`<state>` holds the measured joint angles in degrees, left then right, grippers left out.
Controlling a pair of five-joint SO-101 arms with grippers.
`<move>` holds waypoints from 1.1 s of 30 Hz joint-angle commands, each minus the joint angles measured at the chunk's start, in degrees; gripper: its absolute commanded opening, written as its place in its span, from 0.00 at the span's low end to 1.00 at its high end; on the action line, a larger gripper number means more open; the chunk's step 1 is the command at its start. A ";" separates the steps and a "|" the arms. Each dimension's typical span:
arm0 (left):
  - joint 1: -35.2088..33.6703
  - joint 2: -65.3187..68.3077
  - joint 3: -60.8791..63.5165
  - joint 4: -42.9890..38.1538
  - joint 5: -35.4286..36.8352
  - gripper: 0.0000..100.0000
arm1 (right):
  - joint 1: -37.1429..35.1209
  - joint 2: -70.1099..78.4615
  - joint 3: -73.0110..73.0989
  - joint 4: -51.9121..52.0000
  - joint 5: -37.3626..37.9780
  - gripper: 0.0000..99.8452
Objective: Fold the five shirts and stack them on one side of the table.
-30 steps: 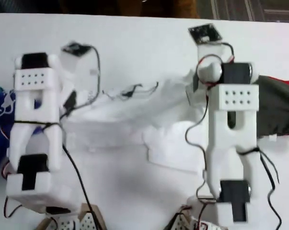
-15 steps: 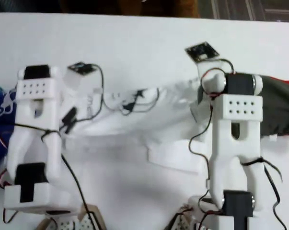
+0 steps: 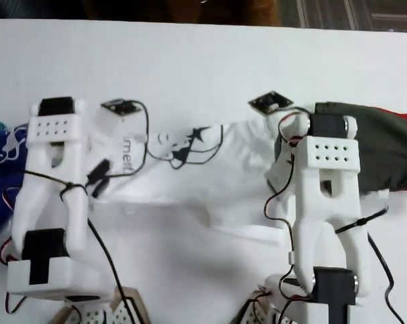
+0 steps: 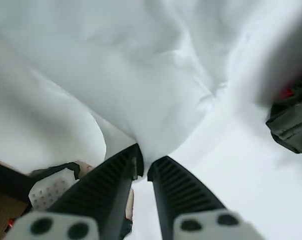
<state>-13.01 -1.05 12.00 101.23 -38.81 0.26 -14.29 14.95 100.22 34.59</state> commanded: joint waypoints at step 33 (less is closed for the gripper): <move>0.70 -2.55 0.57 -4.75 3.96 0.24 | 6.99 -1.71 19.60 -20.97 6.59 0.02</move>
<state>-12.75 -1.05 16.13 96.40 -35.65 6.59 -14.37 34.73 80.18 40.57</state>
